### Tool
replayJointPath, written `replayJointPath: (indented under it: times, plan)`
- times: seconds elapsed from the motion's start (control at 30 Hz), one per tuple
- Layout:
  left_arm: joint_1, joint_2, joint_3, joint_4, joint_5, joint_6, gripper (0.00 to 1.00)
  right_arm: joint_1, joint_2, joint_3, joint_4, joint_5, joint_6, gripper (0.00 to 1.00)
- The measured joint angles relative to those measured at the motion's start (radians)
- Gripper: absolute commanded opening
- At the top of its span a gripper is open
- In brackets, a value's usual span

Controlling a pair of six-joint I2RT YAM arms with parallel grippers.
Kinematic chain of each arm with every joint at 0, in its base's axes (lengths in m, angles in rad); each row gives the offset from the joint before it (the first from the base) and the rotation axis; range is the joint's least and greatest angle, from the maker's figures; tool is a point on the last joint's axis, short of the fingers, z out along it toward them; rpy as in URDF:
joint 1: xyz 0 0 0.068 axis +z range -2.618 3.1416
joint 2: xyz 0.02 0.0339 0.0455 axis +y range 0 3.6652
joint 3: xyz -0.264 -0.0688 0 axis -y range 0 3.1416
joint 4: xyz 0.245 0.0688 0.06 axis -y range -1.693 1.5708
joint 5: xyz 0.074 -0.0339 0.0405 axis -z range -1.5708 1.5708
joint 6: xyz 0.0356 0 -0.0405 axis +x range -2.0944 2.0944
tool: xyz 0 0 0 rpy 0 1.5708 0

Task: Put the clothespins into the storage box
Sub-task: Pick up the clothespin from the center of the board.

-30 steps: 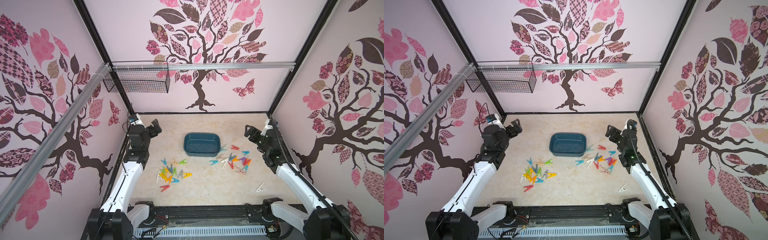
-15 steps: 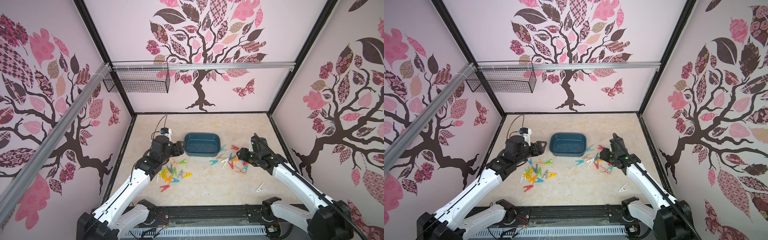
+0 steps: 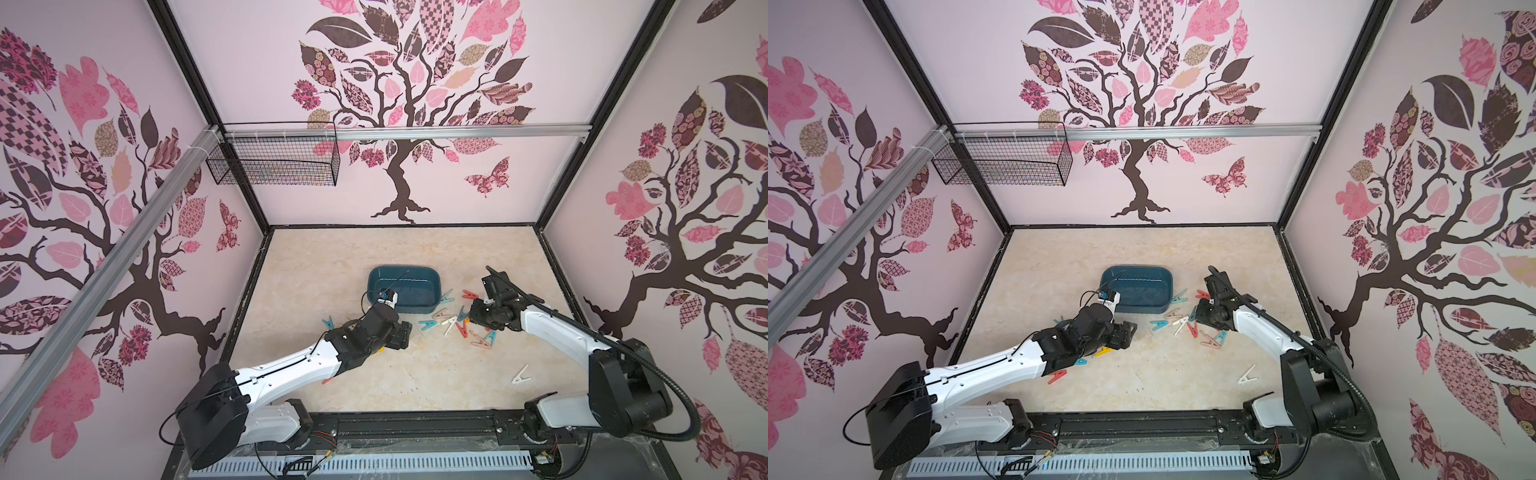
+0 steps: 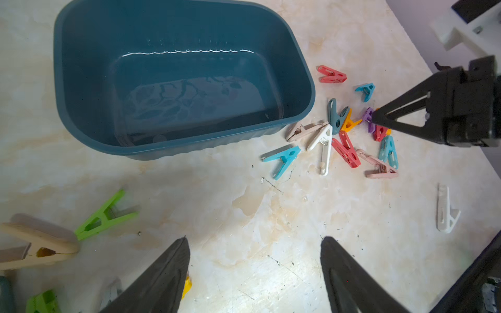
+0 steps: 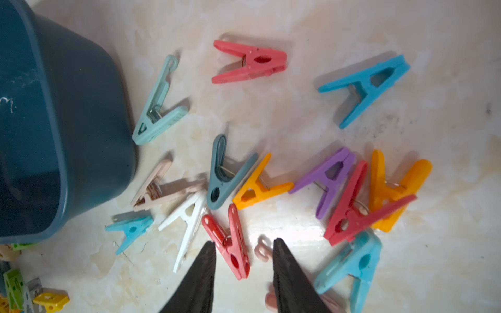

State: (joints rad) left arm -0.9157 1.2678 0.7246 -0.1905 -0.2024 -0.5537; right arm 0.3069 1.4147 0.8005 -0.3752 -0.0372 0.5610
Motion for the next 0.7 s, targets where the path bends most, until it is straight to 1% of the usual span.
replayJointPath:
  times: [0.23, 0.5, 0.63, 0.7]
  plan:
    - [-0.002, 0.006, 0.000, 0.025, -0.015, 0.019, 0.80, 0.032, 0.140, 0.096, 0.049, 0.032, -0.004, 0.32]
    - [-0.002, 0.006, 0.000, 0.024, -0.026, 0.057, 0.81, 0.041, 0.264, 0.145, 0.069, 0.063, -0.027, 0.27]
    - [-0.002, 0.006, 0.000, 0.025, -0.026, 0.061, 0.81, 0.041, 0.315, 0.166, 0.084, 0.076, -0.038, 0.21]
    - [-0.002, 0.006, 0.000, 0.025, -0.027, 0.061, 0.81, 0.041, 0.333, 0.170, 0.090, 0.079, -0.039, 0.17]
